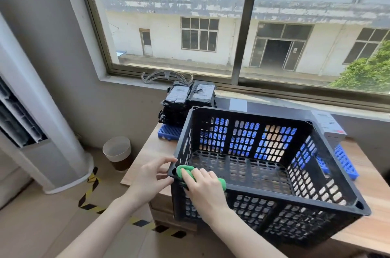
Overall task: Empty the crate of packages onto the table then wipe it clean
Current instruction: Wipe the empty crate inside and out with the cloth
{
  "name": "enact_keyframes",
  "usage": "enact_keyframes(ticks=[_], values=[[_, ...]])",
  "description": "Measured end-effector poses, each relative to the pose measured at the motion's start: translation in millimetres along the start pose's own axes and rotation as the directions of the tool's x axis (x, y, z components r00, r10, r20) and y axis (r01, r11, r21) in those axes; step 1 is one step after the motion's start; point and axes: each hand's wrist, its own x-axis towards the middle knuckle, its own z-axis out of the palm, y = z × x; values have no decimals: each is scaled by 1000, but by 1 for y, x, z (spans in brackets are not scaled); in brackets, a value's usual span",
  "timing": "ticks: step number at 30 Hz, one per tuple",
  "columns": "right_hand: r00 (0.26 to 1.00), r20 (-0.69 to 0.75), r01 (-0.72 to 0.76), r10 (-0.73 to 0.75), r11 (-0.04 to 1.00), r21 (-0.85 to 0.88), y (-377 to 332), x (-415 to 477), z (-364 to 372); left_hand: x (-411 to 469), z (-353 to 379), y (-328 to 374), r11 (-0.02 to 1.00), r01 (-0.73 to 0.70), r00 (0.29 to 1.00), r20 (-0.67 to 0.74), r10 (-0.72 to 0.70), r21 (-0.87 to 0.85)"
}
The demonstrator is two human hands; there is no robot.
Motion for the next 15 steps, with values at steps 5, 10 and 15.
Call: enact_keyframes(ticks=[5,10,15], values=[[999,39,2,-3,999,46,2,-7,-2,1,-15,-7,1000,9,1000,1,-9,16],[996,65,52,-58,995,85,35,-31,-17,2,-18,-9,999,42,999,0,-42,10],[983,98,132,-153,972,195,44,-34,-22,0,-15,-6,997,71,997,-6,-72,-25]])
